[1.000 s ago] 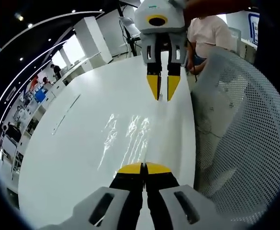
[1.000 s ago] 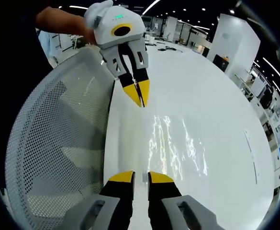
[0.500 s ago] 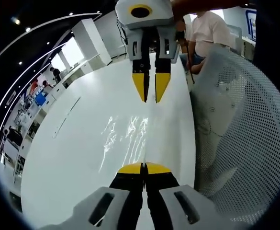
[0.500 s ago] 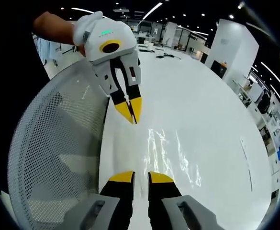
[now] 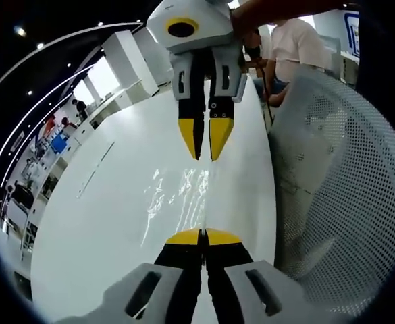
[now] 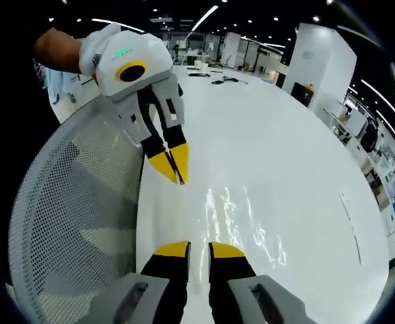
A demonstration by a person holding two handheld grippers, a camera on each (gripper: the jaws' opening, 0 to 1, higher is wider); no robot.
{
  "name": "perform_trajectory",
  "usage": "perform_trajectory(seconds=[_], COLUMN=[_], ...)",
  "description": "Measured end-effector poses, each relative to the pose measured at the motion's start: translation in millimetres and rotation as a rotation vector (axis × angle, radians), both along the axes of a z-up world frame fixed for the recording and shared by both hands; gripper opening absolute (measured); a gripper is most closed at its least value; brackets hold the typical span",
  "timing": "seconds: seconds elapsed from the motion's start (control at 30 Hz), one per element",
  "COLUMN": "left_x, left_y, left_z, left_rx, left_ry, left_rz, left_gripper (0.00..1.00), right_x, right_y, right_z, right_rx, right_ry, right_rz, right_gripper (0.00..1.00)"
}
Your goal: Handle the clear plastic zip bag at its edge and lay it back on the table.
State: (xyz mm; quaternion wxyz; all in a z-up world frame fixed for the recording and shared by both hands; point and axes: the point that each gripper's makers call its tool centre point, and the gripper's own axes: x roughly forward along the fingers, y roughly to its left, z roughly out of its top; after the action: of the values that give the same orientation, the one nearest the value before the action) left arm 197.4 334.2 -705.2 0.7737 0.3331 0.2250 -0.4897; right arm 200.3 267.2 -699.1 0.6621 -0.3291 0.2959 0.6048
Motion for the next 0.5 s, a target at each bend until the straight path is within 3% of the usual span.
perform_trajectory(seconds=[0.5], left_x=[-1.3], left_y=[-5], left_z=[2.1], left_rx=[-0.042], left_ry=[0.008], left_rz=[0.025], left_gripper=[0.0], right_x=[-13], right_y=[4], right_z=[-15.6], right_rx=[0.004], right_ry=[0.089], right_rz=[-0.041], right_gripper=[0.04])
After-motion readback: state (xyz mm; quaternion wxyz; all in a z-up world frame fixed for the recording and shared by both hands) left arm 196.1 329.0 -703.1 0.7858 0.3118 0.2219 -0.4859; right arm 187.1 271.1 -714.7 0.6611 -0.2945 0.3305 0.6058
